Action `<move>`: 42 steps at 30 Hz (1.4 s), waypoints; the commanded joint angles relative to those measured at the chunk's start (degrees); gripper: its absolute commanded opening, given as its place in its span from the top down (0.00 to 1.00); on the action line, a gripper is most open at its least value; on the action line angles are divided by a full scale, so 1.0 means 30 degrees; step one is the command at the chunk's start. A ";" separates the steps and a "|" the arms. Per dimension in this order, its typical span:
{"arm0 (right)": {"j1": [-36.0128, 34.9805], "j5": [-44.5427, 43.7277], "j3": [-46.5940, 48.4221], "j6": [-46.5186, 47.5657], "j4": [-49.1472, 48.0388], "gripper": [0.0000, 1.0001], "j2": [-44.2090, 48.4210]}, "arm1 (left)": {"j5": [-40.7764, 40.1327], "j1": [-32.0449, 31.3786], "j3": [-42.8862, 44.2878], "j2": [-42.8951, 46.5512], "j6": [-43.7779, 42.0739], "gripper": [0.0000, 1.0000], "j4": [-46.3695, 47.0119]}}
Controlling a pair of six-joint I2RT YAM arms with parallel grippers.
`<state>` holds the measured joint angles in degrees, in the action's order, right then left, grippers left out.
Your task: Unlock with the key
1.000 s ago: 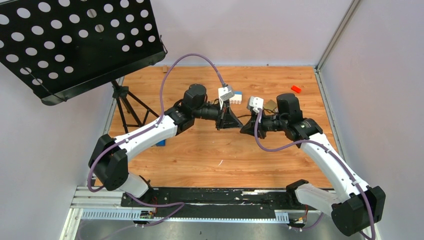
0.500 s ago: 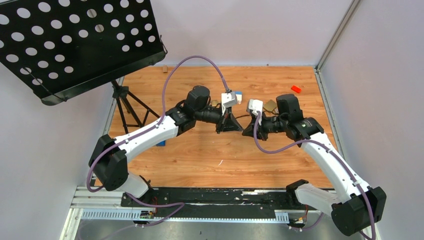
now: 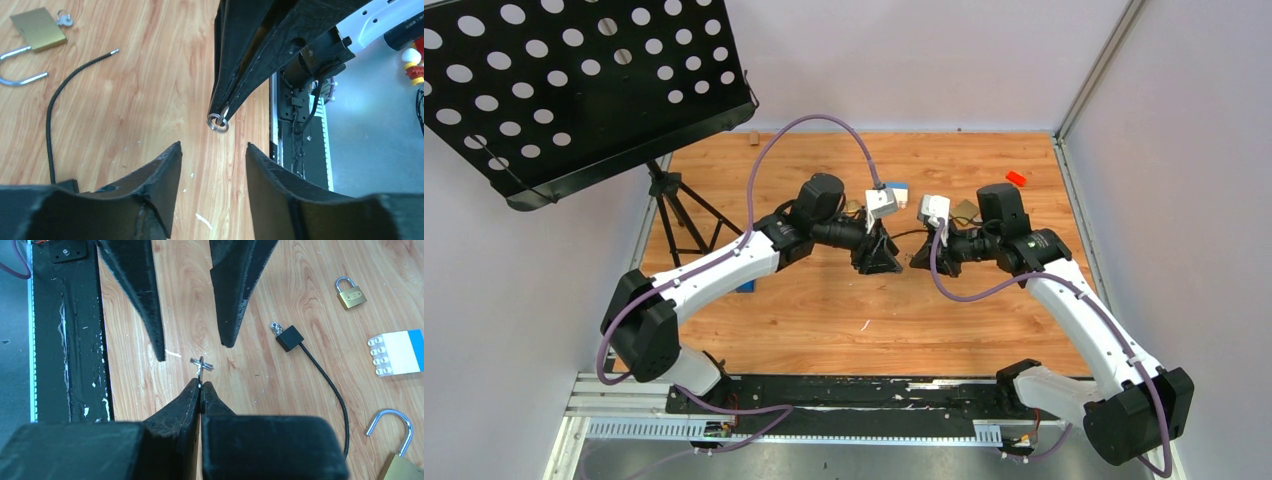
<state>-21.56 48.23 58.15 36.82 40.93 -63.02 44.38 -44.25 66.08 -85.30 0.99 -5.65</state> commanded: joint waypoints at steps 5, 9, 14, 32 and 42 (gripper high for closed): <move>0.0097 0.0491 0.0384 0.0662 -0.0164 1.00 0.0249 | 0.0201 0.0072 0.1692 0.0852 -0.1818 0.35 -0.1393; 0.0097 0.0648 0.0115 0.0625 -0.0274 1.00 0.0266 | 0.0539 0.0045 0.2445 0.0309 -0.1853 0.34 -0.1627; 0.0098 0.0740 -0.0100 0.0473 -0.0498 1.00 0.0332 | 0.0934 -0.0108 0.2936 -0.0379 -0.0594 0.35 -0.0933; 0.0097 0.0719 -0.0543 0.0258 -0.0885 1.00 0.0513 | 0.1216 -0.0514 0.4124 -0.2329 0.0070 0.60 -0.1220; 0.0106 0.0623 -0.0550 -0.0051 -0.1072 1.00 0.0508 | 0.1752 -0.0551 0.3958 -0.2329 -0.0749 0.70 -0.1877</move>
<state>-21.54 48.53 56.25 37.19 39.99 -62.83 47.79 -45.63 76.18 -92.18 0.82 -10.79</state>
